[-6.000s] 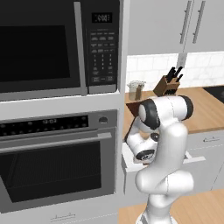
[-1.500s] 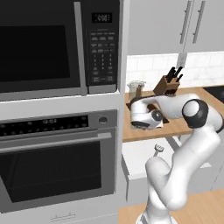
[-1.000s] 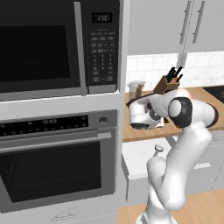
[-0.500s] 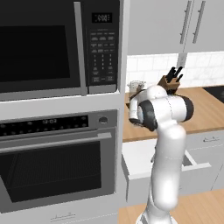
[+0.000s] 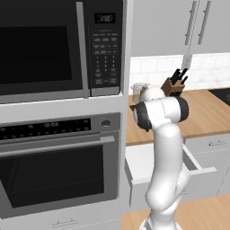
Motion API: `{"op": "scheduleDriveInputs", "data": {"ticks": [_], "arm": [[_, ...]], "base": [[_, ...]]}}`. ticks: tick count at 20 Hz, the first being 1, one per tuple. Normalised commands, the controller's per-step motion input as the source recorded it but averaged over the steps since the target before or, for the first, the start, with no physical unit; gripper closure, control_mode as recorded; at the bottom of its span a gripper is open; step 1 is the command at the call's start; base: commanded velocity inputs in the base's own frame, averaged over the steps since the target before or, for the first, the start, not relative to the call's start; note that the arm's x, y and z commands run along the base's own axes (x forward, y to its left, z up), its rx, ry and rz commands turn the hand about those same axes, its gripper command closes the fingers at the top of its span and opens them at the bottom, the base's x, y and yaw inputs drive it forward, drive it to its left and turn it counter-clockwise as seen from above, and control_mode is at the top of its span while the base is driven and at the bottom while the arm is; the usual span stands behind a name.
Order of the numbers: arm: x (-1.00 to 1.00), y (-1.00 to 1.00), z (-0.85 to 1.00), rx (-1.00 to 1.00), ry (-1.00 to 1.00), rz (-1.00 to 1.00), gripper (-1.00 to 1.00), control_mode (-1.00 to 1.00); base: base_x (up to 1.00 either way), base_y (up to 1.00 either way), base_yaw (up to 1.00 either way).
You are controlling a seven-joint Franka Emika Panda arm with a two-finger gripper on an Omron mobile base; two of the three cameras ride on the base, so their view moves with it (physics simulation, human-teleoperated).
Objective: Place the appropriate cutting tool for cutting the garlic skin on the cutting board.
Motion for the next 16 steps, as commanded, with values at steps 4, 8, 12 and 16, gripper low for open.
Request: {"op": "scheduleDriveInputs", "data": {"ticks": [4,8,12,16], "arm": [[0.44,-0.12,0.53,0.04,0.04,0.0,-1.0,-1.0],[0.33,-0.14,0.37,0.02,0.09,0.0,-1.0,-1.0],[0.08,-0.19,0.37,0.01,0.02,0.0,-1.0,-1.0],[-0.83,-0.19,0.29,0.0,0.0,0.0,-1.0,-1.0]], "base": [[0.0,0.0,0.0],[0.0,0.0,0.0],[0.0,0.0,0.0],[0.0,0.0,0.0]]}}
